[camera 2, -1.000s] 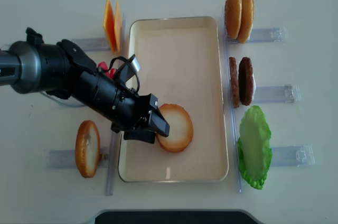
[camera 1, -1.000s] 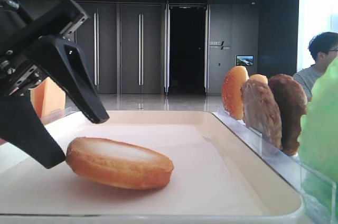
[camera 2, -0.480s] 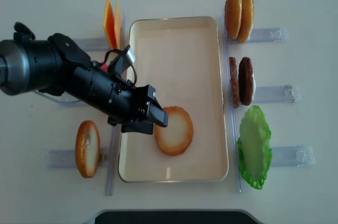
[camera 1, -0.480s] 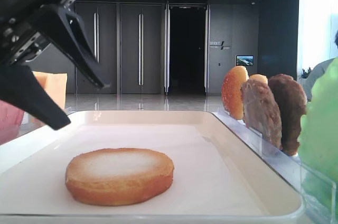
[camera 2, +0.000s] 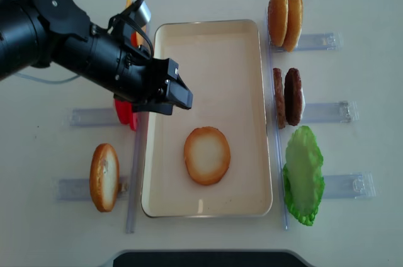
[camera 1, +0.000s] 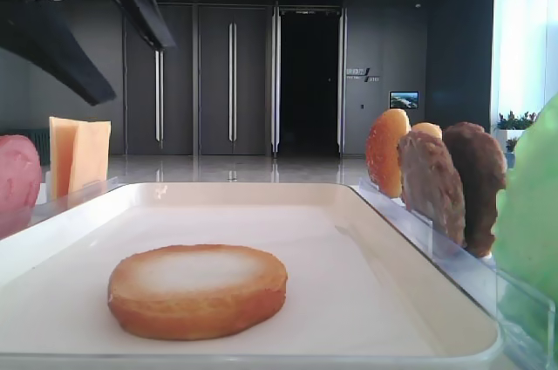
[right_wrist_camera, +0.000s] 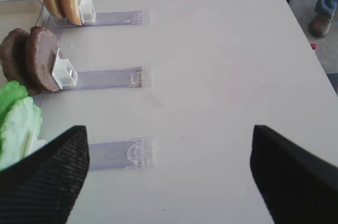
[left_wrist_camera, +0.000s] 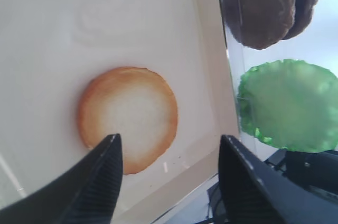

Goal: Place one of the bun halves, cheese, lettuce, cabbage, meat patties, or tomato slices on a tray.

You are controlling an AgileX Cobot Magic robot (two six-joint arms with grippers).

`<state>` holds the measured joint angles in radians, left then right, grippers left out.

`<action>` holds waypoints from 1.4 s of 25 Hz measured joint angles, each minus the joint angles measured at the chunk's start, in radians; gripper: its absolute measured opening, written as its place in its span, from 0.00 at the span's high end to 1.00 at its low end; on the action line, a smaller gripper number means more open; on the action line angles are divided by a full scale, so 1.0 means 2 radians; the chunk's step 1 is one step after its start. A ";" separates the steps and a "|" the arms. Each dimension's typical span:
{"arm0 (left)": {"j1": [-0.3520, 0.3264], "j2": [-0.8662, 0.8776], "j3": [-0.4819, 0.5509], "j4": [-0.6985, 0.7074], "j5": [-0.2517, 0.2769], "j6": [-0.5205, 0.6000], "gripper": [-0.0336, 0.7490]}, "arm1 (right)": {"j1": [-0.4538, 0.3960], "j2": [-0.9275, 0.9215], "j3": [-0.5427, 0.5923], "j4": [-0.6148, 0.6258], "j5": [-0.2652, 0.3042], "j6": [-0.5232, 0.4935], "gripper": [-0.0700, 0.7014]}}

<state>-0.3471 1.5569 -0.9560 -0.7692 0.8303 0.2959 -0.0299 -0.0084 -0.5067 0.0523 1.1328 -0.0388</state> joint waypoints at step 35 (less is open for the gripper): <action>0.201 0.000 -0.125 0.514 0.192 -0.222 0.49 | 0.000 0.000 0.000 0.000 0.000 0.000 0.15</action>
<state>0.0557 1.5569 -1.2062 0.2586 1.2138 -0.1490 -0.0299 -0.0084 -0.5067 0.0523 1.1328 -0.0388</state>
